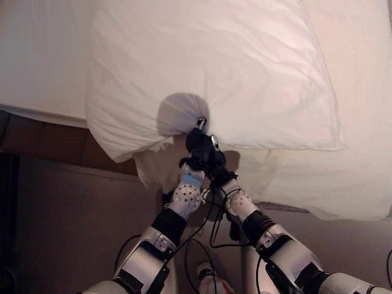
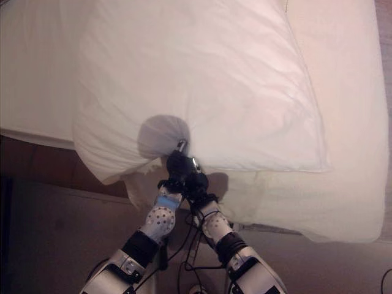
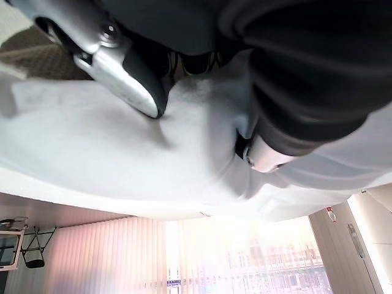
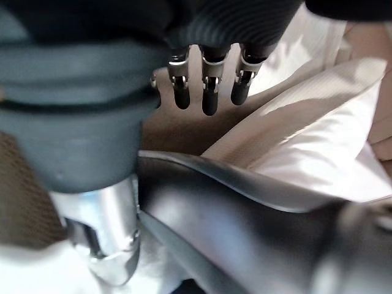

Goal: Make the bed

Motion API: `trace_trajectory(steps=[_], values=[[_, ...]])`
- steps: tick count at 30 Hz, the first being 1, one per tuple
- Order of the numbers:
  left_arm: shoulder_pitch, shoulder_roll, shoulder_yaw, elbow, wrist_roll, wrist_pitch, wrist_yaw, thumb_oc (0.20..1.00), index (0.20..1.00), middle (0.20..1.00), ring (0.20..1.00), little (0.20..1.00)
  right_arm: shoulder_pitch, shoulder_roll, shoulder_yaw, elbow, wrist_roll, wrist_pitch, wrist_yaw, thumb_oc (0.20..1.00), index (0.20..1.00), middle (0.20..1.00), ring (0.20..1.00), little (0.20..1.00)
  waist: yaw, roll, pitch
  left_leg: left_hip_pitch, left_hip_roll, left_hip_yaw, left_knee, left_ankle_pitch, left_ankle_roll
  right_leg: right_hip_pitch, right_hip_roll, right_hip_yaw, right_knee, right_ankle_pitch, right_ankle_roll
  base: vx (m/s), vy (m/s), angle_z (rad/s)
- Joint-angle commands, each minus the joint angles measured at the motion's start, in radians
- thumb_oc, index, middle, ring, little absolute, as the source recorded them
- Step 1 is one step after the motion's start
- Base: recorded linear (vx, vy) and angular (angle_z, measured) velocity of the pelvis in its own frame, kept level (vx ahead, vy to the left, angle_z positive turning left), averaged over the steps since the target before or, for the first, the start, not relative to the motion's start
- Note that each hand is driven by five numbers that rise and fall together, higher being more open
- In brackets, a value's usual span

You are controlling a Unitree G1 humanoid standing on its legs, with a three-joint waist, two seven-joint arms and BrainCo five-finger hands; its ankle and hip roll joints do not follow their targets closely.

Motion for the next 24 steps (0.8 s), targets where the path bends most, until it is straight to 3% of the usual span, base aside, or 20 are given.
trace_trajectory(steps=[1, 19, 24], values=[[-0.003, -0.023, -0.094, -0.214, 0.036, -0.002, -0.039, 0.200, 0.200, 0.200, 0.200, 0.200, -0.042, 0.018, -0.067, -0.114, 0.046, -0.054, 0.014, 1.000, 1.000, 1.000, 1.000, 1.000, 0.024, 0.044, -0.029, -0.037, -0.028, 0.006, -0.020, 0.003, 0.045, -0.007, 0.021, -0.016, -0.035, 0.026, 0.053, 0.01, 0.024, 0.07], [0.129, 0.117, 0.073, -0.343, 0.141, -0.040, -0.024, 0.200, 0.200, 0.200, 0.200, 0.200, 0.049, -0.061, -0.157, -0.239, 0.038, -0.116, 0.022, 1.000, 1.000, 1.000, 1.000, 1.000, 0.026, 0.058, -0.036, -0.048, -0.036, 0.006, -0.012, -0.002, 0.056, -0.035, 0.021, -0.004, -0.016, 0.018, 0.056, 0.00, 0.001, 0.00], [0.190, 0.155, 0.187, -0.355, 0.204, -0.065, 0.005, 0.200, 0.200, 0.200, 0.200, 0.200, 0.063, -0.096, -0.228, -0.279, 0.037, -0.139, 0.026, 1.000, 1.000, 1.000, 1.000, 1.000, 0.032, 0.065, -0.042, -0.049, -0.038, 0.003, -0.011, -0.003, 0.059, -0.041, 0.020, -0.001, -0.008, 0.012, 0.057, 0.00, 0.000, 0.00]])
